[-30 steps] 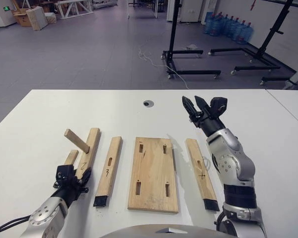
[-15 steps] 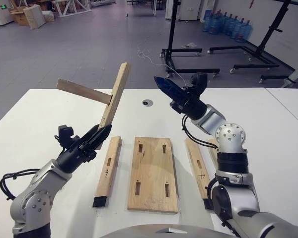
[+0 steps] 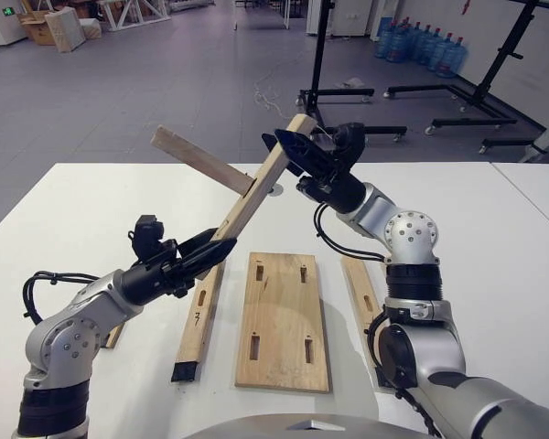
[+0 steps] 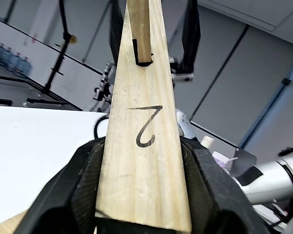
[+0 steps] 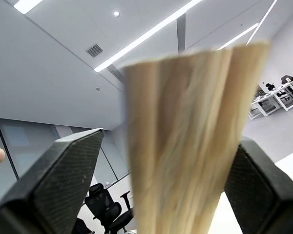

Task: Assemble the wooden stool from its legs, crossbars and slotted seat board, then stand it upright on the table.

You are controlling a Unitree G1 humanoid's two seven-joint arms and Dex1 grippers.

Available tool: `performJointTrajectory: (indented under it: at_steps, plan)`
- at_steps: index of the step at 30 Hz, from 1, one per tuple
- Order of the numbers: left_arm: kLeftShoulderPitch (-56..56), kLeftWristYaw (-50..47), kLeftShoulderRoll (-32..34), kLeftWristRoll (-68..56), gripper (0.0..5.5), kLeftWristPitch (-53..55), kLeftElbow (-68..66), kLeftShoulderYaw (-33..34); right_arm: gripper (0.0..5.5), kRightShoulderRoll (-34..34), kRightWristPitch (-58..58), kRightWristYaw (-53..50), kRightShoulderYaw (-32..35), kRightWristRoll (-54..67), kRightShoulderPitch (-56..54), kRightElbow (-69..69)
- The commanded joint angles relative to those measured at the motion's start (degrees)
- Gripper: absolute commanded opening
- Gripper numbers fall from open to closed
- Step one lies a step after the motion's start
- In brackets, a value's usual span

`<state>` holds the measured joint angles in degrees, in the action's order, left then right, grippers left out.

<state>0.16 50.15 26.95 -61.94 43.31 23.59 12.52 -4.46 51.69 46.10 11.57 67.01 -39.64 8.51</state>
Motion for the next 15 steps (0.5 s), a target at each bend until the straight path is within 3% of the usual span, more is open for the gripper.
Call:
performJointTrajectory:
  at_steps: [1, 8, 15]
  plan:
    - [0.4, 0.4, 0.9, -1.6, 2.03, 0.5, 0.6, 0.2, 3.37, 0.1, 0.4, 2.2, 1.8, 3.8, -0.8, -2.8]
    - [1.2, -0.7, 0.8, -3.6, 2.03, 0.4, 0.5, 0.3, 2.23, -1.0, 2.7, 4.4, 2.6, 7.5, 1.1, -5.5]
    - [2.0, -1.6, -0.4, -1.8, 2.03, -1.9, 1.0, -0.9, 2.19, -1.9, 1.3, 5.2, 0.7, 4.8, 2.7, -6.4]
